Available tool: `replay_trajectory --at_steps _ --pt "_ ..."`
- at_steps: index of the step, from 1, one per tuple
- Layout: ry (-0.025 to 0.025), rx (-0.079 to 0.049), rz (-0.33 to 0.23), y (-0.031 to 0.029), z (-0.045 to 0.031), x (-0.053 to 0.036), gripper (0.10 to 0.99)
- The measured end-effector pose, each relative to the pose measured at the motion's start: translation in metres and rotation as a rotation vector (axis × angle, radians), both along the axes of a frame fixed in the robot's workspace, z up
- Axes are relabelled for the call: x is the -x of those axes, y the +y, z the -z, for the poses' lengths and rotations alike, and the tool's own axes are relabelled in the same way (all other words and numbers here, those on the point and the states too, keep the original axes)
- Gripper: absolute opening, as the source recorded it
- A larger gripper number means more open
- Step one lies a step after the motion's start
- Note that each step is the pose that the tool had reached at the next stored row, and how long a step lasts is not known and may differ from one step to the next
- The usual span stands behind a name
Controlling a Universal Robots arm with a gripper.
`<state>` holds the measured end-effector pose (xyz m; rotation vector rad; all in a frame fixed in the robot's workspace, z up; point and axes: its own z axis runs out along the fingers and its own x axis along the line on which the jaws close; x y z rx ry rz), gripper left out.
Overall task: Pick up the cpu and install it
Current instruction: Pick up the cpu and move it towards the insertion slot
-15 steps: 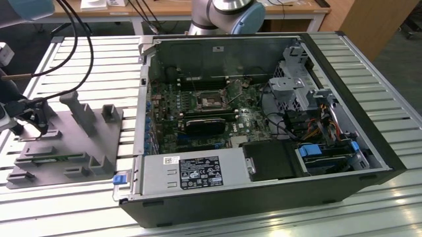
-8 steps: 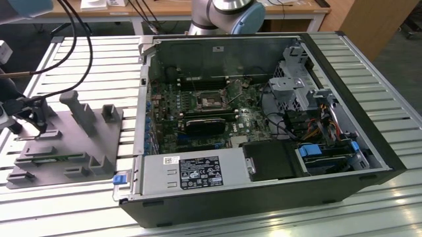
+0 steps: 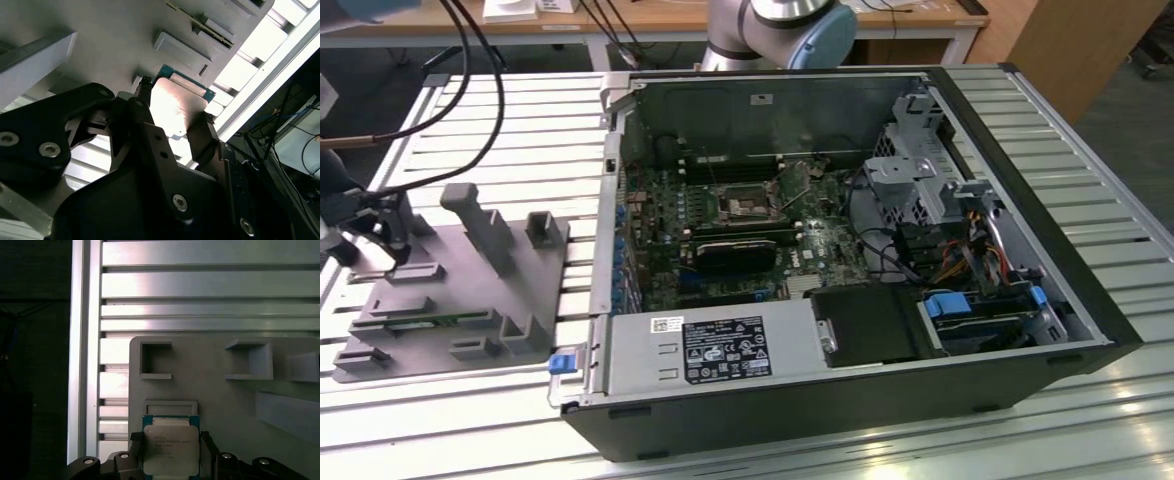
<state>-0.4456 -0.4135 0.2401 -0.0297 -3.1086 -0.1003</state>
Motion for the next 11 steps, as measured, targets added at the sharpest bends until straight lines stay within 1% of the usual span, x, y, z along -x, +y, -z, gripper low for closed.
replay_trajectory --at_steps 7,11 --pt "0.0 0.0 0.0 0.0 -0.0103 0.0 0.537" --pt "0.0 0.0 0.0 0.0 -0.0137 0.0 0.537"
